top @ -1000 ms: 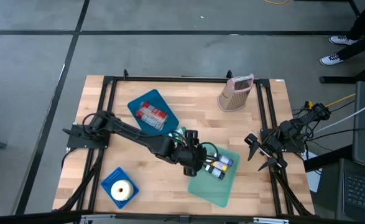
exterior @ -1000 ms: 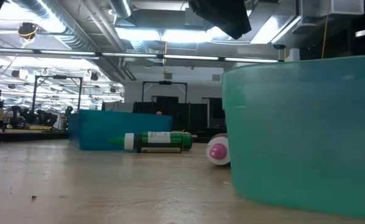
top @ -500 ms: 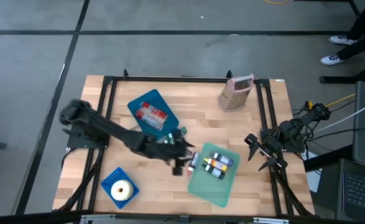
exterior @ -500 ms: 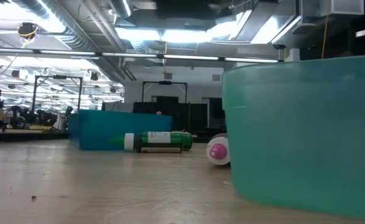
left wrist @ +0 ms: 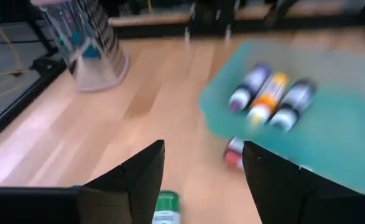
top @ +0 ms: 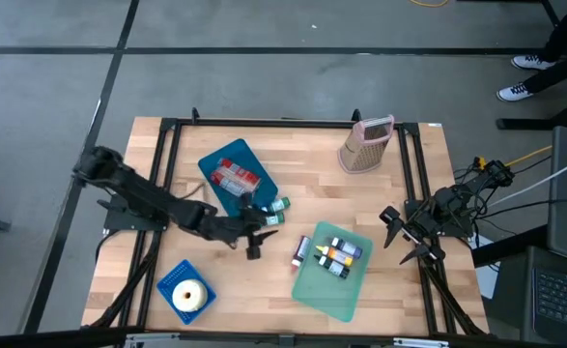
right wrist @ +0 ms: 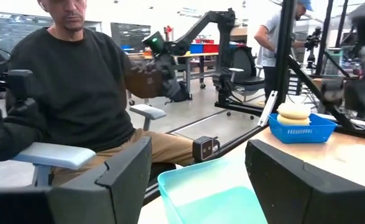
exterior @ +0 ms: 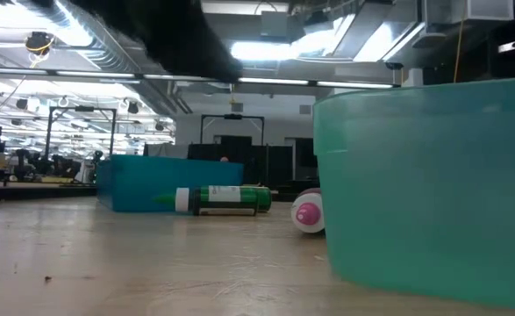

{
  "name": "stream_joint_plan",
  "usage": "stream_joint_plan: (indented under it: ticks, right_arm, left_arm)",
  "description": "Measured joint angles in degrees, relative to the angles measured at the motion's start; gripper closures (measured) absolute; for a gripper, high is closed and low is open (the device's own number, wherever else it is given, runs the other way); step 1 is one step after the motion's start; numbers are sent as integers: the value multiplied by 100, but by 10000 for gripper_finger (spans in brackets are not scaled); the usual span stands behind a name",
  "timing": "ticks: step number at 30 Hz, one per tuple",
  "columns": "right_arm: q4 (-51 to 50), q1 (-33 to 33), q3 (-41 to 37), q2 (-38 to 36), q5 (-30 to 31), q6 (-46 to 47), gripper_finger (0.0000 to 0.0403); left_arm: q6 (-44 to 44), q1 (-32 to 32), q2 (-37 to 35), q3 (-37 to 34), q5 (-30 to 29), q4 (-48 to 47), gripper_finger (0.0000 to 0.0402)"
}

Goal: Pick & Place Food Item
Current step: Put the bottom green food coloring bottle into the green bin

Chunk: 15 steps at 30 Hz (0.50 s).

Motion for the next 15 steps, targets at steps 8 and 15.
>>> stream_joint_plan:
  ticks: [8,15]
  right_arm:
    - [-14,7,-2,1,8,151,149]
    - [-27,5,-2,1,7,89,149]
  left_arm:
    - [-234,397,1201,60,99,-154,202]
    - [-589,549,1435,64,63,-614,205]
